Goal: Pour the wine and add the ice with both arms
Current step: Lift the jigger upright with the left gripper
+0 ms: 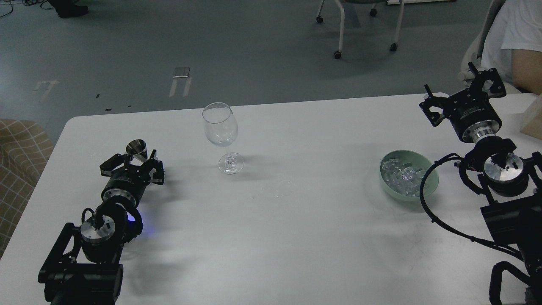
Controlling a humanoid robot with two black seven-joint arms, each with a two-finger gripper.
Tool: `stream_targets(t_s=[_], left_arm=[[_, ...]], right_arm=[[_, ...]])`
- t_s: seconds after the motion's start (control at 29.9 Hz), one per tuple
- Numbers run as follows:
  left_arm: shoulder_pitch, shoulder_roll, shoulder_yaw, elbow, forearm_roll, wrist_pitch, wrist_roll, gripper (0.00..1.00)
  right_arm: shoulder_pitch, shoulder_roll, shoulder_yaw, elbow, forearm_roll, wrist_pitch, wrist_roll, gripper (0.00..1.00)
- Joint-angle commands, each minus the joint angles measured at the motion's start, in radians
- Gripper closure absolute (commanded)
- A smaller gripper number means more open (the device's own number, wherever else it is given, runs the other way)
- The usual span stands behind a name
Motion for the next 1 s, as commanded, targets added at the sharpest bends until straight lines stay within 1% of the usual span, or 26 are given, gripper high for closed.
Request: stream_targets(t_s=[0.0, 0.33, 0.53, 0.97], left_arm=[[0.000, 0.001, 0.003, 0.001, 0.004, 0.000, -0.014, 0.53], [0.003, -0.002, 0.003, 0.007, 0.002, -0.020, -0.020, 0.54], [0.002, -0.008, 0.003, 0.047, -0.001, -0.068, -0.020, 0.54], [0.000, -0.006, 0.005, 0.047, -0.004, -0.068, -0.020, 0.54]], right_arm=[[-0.003, 0.001, 0.000, 0.001, 0.000, 0.000, 0.000, 0.00], [-0.006, -0.001, 0.000, 0.001, 0.000, 0.000, 0.000, 0.00], [-0.006, -0.001, 0.000, -0.002, 0.000, 0.000, 0.002, 0.00], [-0.012, 0.002, 0.002, -0.001, -0.002, 0.000, 0.003, 0.00]])
